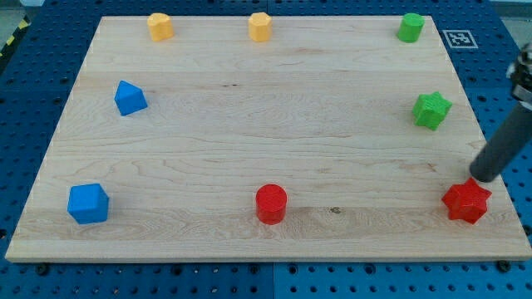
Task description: Push the red star diagonally below the yellow hexagon
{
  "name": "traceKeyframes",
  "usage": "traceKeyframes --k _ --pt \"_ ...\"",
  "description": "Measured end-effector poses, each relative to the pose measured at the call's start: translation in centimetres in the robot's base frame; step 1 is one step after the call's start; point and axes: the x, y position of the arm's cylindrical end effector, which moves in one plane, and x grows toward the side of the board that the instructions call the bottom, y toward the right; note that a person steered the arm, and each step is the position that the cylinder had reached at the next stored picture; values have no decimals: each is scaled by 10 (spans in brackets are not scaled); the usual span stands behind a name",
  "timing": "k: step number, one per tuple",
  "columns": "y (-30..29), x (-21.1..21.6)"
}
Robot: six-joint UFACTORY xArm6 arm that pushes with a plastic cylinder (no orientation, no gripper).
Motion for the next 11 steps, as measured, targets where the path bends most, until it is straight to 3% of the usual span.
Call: traceKeyframes --k 1,2,6,8,11 --pt "1 40" --pt "1 53" --pt "-52 53" --pt "-60 25" --pt "-131 1"
